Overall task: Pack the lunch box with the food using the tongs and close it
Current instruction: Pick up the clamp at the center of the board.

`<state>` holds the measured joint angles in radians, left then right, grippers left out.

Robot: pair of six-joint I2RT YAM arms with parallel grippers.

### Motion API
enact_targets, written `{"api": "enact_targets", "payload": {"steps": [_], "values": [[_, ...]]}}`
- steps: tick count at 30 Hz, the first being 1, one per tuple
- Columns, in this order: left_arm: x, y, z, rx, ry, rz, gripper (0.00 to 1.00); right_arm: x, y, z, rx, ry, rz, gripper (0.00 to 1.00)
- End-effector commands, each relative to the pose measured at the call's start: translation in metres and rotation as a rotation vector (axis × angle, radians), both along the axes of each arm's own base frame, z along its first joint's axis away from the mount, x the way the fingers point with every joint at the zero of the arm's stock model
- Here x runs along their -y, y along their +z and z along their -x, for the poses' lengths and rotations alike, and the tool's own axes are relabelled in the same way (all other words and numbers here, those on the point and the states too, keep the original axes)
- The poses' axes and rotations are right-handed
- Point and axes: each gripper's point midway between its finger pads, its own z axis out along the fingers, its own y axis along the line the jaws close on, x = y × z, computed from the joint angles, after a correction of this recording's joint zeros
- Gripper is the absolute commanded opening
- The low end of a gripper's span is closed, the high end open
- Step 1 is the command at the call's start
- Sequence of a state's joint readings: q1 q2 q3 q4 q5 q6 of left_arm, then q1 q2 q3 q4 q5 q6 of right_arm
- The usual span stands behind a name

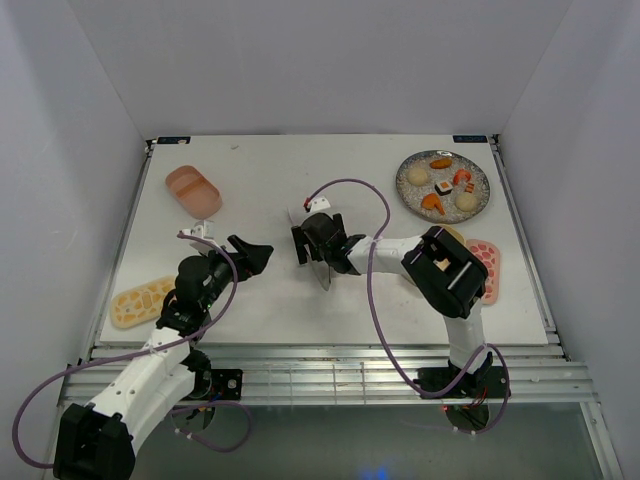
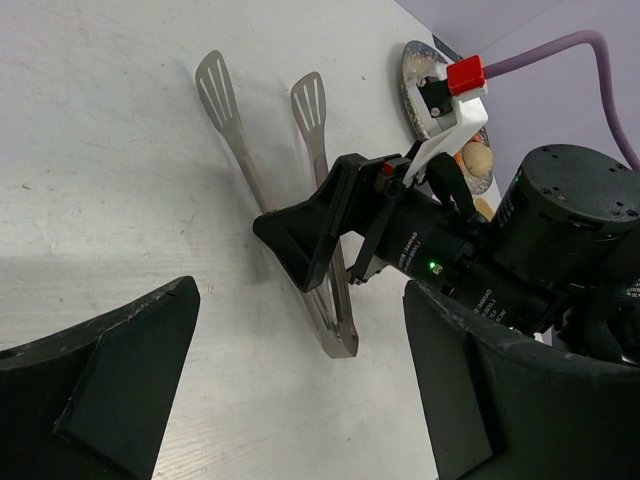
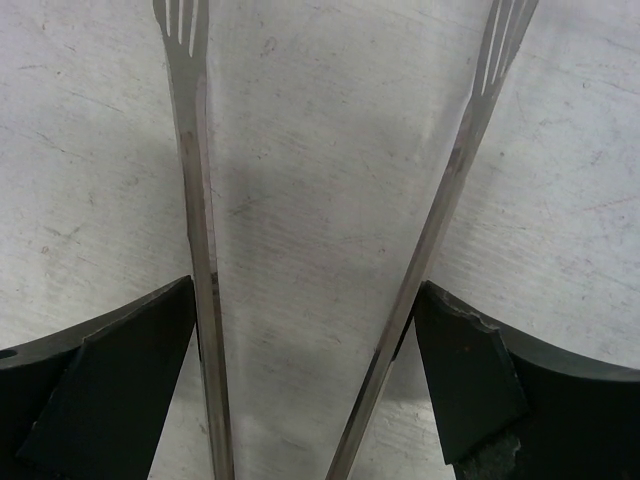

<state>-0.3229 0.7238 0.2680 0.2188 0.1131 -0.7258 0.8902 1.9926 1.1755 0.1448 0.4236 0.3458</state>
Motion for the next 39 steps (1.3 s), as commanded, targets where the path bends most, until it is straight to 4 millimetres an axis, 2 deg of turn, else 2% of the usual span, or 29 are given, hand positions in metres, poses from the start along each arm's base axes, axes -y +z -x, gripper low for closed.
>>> {"api": "enact_targets", "payload": {"steps": [1, 12, 15, 21, 22, 25, 27, 28, 29, 30, 31, 32, 33, 35, 37, 39], "values": [[0.000, 0.005, -0.001, 0.022, -0.003, -0.002, 0.94, 0.005, -0.022, 0.005, -0.058, 0.007, 0.055, 0.93], [-0.001, 0.007, 0.000, 0.035, 0.002, 0.001, 0.94, 0.009, -0.032, 0.008, -0.083, -0.046, 0.108, 0.90], [0.000, 0.008, 0.000, 0.035, -0.001, 0.003, 0.94, 0.011, -0.034, 0.015, -0.108, -0.039, 0.124, 0.88], [0.000, 0.008, 0.000, 0.033, -0.003, 0.008, 0.94, 0.011, -0.025, 0.022, -0.117, -0.024, 0.137, 0.76], [0.000, 0.008, 0.001, 0.036, -0.003, 0.008, 0.93, 0.011, -0.021, 0.022, -0.117, -0.020, 0.140, 0.71], [-0.001, 0.010, 0.001, 0.042, 0.001, 0.009, 0.94, 0.009, 0.012, 0.023, -0.118, 0.037, 0.137, 0.68], [-0.001, 0.012, 0.002, 0.049, 0.000, 0.011, 0.94, 0.015, 0.026, 0.024, -0.134, 0.064, 0.153, 0.68], [-0.001, 0.012, 0.002, 0.050, -0.002, 0.013, 0.94, 0.012, 0.047, 0.021, -0.111, 0.075, 0.126, 0.68], [-0.001, 0.013, 0.003, 0.055, 0.000, 0.015, 0.94, 0.012, 0.057, 0.021, -0.112, 0.091, 0.115, 0.68], [-0.001, 0.013, 0.002, 0.055, 0.003, 0.013, 0.93, 0.020, 0.063, 0.020, -0.123, 0.098, 0.133, 0.68], [-0.002, 0.012, 0.002, 0.056, 0.006, 0.012, 0.94, 0.019, 0.083, 0.015, -0.107, 0.108, 0.106, 0.70], [-0.002, 0.012, 0.002, 0.056, 0.005, 0.011, 0.94, 0.016, 0.089, 0.018, -0.130, 0.145, 0.088, 0.70], [-0.002, 0.012, 0.002, 0.055, 0.005, 0.011, 0.93, 0.028, 0.090, 0.017, -0.165, 0.148, 0.113, 0.71], [-0.001, 0.011, 0.002, 0.050, 0.001, 0.010, 0.93, 0.033, 0.107, 0.010, -0.159, 0.145, 0.113, 0.71], [0.000, 0.011, 0.002, 0.047, -0.004, 0.010, 0.93, 0.047, 0.111, 0.008, -0.175, 0.139, 0.144, 0.72], [0.000, 0.011, 0.002, 0.047, -0.005, 0.010, 0.93, 0.051, 0.120, 0.005, -0.189, 0.154, 0.129, 0.72]]}}
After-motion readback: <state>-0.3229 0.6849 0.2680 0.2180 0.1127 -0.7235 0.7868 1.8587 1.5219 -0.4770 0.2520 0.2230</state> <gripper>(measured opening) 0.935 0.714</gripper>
